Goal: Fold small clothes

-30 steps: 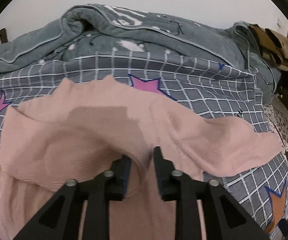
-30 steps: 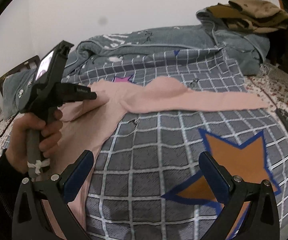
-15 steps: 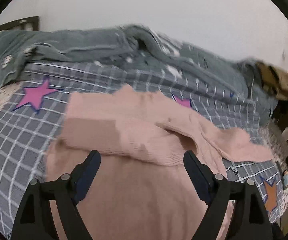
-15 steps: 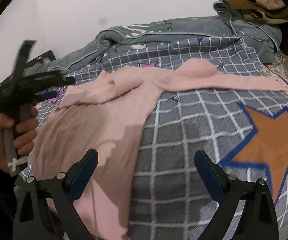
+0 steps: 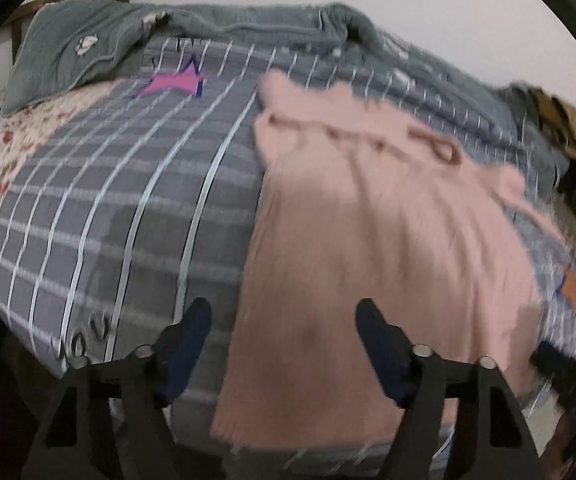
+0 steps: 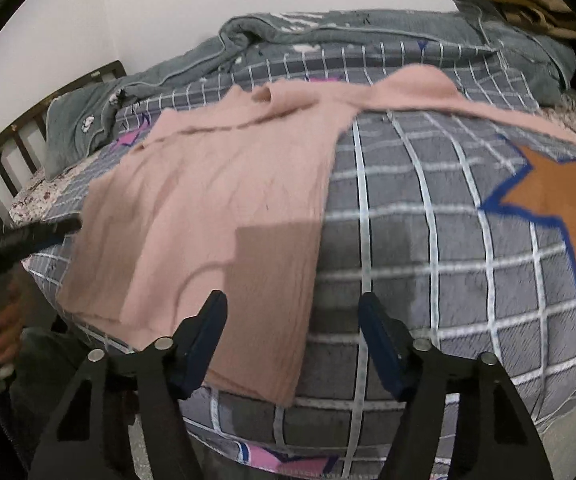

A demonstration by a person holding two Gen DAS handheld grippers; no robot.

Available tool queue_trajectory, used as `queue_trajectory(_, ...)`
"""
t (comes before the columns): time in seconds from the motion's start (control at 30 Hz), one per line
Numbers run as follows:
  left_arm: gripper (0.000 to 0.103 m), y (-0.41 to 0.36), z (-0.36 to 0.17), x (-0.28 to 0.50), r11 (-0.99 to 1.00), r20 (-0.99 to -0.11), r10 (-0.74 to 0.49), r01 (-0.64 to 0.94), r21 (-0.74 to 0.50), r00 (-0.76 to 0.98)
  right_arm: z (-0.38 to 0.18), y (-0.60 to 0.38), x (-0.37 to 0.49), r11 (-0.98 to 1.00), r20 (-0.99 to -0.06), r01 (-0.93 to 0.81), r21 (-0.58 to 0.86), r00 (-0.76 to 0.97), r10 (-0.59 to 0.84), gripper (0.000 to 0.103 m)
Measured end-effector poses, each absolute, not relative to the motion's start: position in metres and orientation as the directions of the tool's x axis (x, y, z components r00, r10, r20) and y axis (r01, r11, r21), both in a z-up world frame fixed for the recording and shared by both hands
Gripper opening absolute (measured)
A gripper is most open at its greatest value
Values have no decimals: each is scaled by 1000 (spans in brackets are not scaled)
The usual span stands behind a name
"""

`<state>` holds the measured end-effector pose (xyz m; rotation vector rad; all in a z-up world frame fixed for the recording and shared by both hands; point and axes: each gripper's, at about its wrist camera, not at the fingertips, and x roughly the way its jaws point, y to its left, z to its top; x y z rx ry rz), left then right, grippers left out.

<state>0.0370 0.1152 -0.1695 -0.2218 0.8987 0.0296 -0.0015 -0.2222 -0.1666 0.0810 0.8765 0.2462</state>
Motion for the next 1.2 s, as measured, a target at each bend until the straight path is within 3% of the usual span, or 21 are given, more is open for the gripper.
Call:
queue_trajectory(0.2,41,115,-190,36,970,-788,-103,-113,-213,607,-182,-223,11,951,-756,-175,257,577,310,63)
queue_trajectory(0.27,23,112,-190,35,970,-779,-112,-101,-219,617,-183,-217,13,955,-750,-185,232,591,296,60)
queue_trajectory(0.3,16,111,-189,35,971,-772,-122,-86,-224,624,-184,-211,12,960,-752,-204,194,598,279,50)
queue_trajectory(0.33,10,110,-187,34,970,-763,-137,-69,-231,632,-185,-205,12,960,-754,-228,161,599,268,31)
queue_trajectory(0.4,9,113,-181,28,971,-734,-135,-60,-233,666,-184,-197,8,955,-746,-275,112,611,264,5)
queue_trajectory(0.57,9,128,-179,21,956,-748,-169,-79,-284,642,-160,-226,-1,950,-661,-252,186,683,311,5)
queue_trajectory(0.7,9,127,-189,25,950,-784,-177,-107,-295,596,-182,-221,3,959,-746,-250,135,611,264,5)
queue_trajectory(0.83,17,132,-181,30,952,-795,-157,-124,-279,586,-179,-217,6,949,-775,-280,145,564,285,10)
queue_trajectory(0.87,24,135,-177,31,955,-791,-139,-130,-267,596,-174,-219,9,945,-774,-283,164,556,301,11)
queue_trajectory(0.93,36,141,-167,36,962,-778,-89,-150,-230,622,-158,-224,17,938,-752,-299,178,573,325,23)
queue_trajectory(1.0,37,146,-157,47,969,-766,-43,-161,-189,641,-140,-223,25,941,-714,-311,135,628,310,45)
queue_trajectory(1.03,37,148,-153,55,971,-765,-31,-162,-176,643,-131,-220,29,942,-693,-316,110,656,300,51)
queue_trajectory(1.2,37,151,-134,113,974,-751,-8,-166,-156,660,-105,-200,90,947,-649,-321,25,715,260,51)
